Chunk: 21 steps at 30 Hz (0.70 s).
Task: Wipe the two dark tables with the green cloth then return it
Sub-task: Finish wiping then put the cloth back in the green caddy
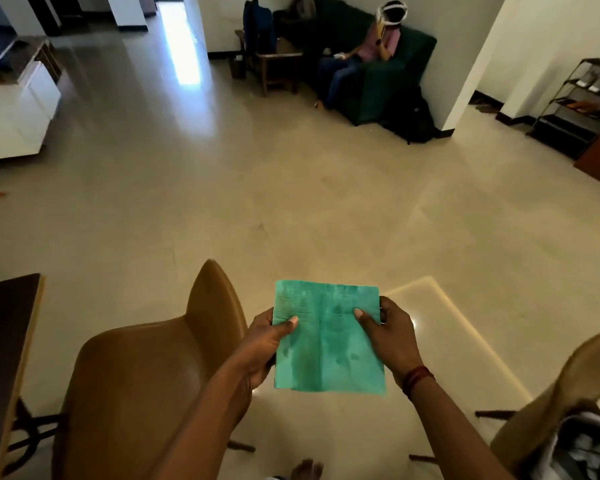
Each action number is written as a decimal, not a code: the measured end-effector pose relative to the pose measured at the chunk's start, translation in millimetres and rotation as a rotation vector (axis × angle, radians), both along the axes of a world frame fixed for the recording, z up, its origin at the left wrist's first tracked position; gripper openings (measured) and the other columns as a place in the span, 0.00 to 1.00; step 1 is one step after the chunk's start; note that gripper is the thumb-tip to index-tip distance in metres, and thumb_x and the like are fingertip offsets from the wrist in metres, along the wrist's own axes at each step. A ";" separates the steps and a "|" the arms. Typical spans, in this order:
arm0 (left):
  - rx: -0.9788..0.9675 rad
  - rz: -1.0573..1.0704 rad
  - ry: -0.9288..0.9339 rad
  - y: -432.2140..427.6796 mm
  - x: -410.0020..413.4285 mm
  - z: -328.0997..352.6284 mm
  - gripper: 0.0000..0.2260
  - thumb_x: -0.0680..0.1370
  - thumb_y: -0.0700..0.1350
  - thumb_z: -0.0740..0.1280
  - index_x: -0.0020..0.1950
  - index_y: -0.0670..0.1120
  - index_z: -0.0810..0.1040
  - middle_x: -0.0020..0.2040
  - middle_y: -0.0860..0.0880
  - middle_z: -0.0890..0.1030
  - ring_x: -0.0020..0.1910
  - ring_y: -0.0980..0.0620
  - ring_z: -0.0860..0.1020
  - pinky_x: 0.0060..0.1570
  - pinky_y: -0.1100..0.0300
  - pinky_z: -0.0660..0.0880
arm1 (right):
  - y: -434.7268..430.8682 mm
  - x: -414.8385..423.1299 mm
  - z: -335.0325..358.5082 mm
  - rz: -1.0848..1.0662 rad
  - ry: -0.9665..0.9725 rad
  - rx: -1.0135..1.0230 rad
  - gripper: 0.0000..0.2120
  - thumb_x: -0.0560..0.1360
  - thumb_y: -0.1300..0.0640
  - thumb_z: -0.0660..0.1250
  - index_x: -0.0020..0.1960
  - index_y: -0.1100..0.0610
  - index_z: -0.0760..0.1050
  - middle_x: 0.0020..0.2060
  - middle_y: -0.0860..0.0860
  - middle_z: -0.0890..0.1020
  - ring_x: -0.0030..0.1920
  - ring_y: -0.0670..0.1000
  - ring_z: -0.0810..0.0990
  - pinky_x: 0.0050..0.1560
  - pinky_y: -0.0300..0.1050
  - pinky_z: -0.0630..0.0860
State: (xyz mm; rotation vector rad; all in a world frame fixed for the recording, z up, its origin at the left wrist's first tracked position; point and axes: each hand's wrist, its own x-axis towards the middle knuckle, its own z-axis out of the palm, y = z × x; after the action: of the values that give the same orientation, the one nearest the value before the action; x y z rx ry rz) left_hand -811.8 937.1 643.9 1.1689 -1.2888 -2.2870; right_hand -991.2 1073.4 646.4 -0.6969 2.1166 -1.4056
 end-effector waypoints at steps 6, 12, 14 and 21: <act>-0.030 0.154 -0.016 -66.1 -75.2 5.6 0.09 0.81 0.39 0.64 0.60 0.44 0.79 0.52 0.44 0.85 0.51 0.42 0.84 0.56 0.41 0.78 | -86.2 -84.3 8.6 0.065 -0.036 0.009 0.18 0.68 0.54 0.73 0.56 0.47 0.73 0.40 0.50 0.84 0.38 0.51 0.84 0.42 0.56 0.81; -0.007 0.333 -0.038 -129.8 -126.8 -9.9 0.09 0.81 0.38 0.64 0.60 0.42 0.78 0.53 0.42 0.85 0.52 0.41 0.83 0.51 0.45 0.81 | -182.7 -156.4 -15.6 0.215 -0.011 0.039 0.16 0.67 0.57 0.74 0.53 0.50 0.75 0.41 0.49 0.84 0.36 0.49 0.83 0.40 0.53 0.81; 0.007 0.384 -0.051 -149.8 -143.8 -9.9 0.10 0.81 0.38 0.64 0.61 0.42 0.78 0.54 0.42 0.84 0.52 0.40 0.83 0.52 0.43 0.80 | -216.9 -181.5 -18.4 0.288 -0.027 0.045 0.15 0.67 0.57 0.74 0.52 0.50 0.76 0.41 0.50 0.84 0.36 0.50 0.83 0.40 0.53 0.82; -0.016 0.615 -0.109 -214.1 -170.3 -4.1 0.09 0.80 0.39 0.65 0.60 0.43 0.79 0.54 0.42 0.84 0.52 0.40 0.83 0.55 0.40 0.78 | -344.9 -220.1 -12.1 0.510 -0.127 0.019 0.07 0.71 0.57 0.70 0.47 0.48 0.80 0.40 0.50 0.85 0.40 0.52 0.84 0.45 0.57 0.81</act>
State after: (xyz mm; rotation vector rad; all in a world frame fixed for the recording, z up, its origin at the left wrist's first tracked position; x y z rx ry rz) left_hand -982.1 723.0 639.8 1.4525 -0.8165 -1.7790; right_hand -1211.3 728.5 634.4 -1.0229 1.6903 -1.1120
